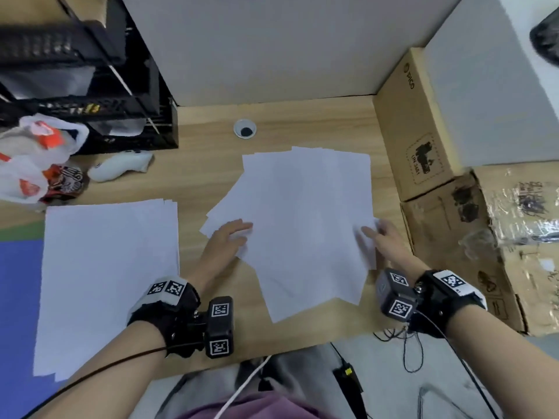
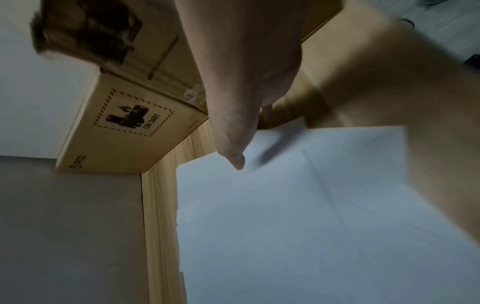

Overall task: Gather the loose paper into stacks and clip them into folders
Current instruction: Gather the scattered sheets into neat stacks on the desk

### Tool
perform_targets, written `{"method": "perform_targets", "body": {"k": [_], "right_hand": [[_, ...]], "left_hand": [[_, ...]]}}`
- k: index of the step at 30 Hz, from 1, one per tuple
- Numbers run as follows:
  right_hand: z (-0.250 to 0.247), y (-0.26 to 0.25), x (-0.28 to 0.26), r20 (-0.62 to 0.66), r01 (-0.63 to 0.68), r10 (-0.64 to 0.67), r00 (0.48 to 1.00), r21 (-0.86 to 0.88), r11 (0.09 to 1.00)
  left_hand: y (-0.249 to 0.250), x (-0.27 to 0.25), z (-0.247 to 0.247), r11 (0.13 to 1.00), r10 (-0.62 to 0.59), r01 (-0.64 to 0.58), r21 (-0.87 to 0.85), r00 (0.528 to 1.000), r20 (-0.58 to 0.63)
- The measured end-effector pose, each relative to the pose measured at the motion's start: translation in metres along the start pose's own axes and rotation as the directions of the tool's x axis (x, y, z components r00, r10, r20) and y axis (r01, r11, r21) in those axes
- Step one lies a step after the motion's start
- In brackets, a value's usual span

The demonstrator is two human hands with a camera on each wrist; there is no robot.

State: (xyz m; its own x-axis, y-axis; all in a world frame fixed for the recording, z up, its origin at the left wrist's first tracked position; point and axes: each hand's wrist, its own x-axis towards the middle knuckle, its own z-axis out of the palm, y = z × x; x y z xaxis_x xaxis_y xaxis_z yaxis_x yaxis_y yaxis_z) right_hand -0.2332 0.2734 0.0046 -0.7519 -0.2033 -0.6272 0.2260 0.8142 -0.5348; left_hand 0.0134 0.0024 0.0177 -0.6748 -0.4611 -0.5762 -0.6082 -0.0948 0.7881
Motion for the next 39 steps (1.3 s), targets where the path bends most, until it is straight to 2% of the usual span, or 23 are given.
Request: {"method": "perform_targets", "body": {"k": [2,3,5,7,11,13,15,17,19,21,23,28,31,33,37,39], "right_hand": [[-0.001,-0.01,0.027,-0.013,-0.022,0.021,1.0,-0.069,0.997],[0.0,-0.018,0.037,-0.038,-0.016,0.012,0.999,-0.097,0.995],[0.003,-0.036,0.051,-0.096,0.016,-0.033,0.995,-0.179,0.984],[0.011,-0.054,0.056,-0.086,0.067,-0.089,0.992,-0.232,0.97],[0.046,-0.088,0.053,0.084,0.262,-0.249,0.965,-0.235,0.936],[0.065,-0.096,0.042,0.224,0.396,-0.334,0.916,-0.353,0.848],[0.078,-0.097,0.035,0.342,0.518,-0.401,0.85,-0.401,0.756],[0.076,-0.097,0.03,0.403,0.565,-0.422,0.812,-0.366,0.739],[0.063,-0.09,0.038,0.338,0.488,-0.392,0.856,-0.276,0.828],[0.045,-0.081,0.049,0.156,0.365,-0.339,0.928,-0.184,0.913],[0.031,-0.073,0.054,0.066,0.28,-0.273,0.96,-0.153,0.948],[0.045,-0.062,0.037,0.139,0.187,-0.162,0.977,-0.189,0.964],[0.052,-0.055,0.023,0.108,0.176,-0.15,0.983,-0.287,0.942],[0.052,-0.051,0.014,0.079,0.11,-0.09,0.993,-0.298,0.948],[0.054,-0.049,-0.002,0.094,0.066,-0.031,0.995,-0.399,0.914],[0.057,-0.049,-0.003,0.144,0.076,-0.027,0.989,-0.345,0.936]], "left_hand": [[-0.006,-0.007,-0.017,0.991,-0.11,0.09,-0.1,0.972,-0.21],[-0.011,-0.011,-0.025,0.976,-0.194,0.159,-0.15,0.946,-0.26],[-0.018,-0.016,-0.036,0.911,-0.379,0.314,-0.267,0.893,-0.243],[-0.016,-0.024,-0.037,0.847,-0.464,0.384,-0.368,0.871,-0.159],[-0.001,-0.025,-0.022,0.815,-0.465,0.367,-0.448,0.876,-0.128],[0.009,-0.018,-0.016,0.819,-0.448,0.352,-0.454,0.886,-0.12],[0.02,-0.011,-0.013,0.846,-0.39,0.306,-0.437,0.914,-0.115],[0.027,-0.006,-0.015,0.87,-0.311,0.222,-0.44,0.939,-0.143],[0.027,-0.002,-0.021,0.885,-0.294,0.178,-0.431,0.93,-0.219],[0.02,-0.002,-0.028,0.892,-0.352,0.212,-0.399,0.88,-0.319],[0.01,-0.005,-0.034,0.887,-0.418,0.29,-0.358,0.834,-0.361],[0.007,-0.011,-0.017,0.87,-0.458,0.387,-0.305,0.863,-0.212],[0.011,-0.011,-0.011,0.862,-0.472,0.41,-0.297,0.864,-0.177],[0.01,-0.009,-0.014,0.87,-0.469,0.423,-0.254,0.87,-0.155],[0.003,-0.001,-0.015,0.905,-0.397,0.364,-0.219,0.908,-0.132],[0.006,-0.001,-0.01,0.92,-0.347,0.311,-0.238,0.93,-0.125]]}}
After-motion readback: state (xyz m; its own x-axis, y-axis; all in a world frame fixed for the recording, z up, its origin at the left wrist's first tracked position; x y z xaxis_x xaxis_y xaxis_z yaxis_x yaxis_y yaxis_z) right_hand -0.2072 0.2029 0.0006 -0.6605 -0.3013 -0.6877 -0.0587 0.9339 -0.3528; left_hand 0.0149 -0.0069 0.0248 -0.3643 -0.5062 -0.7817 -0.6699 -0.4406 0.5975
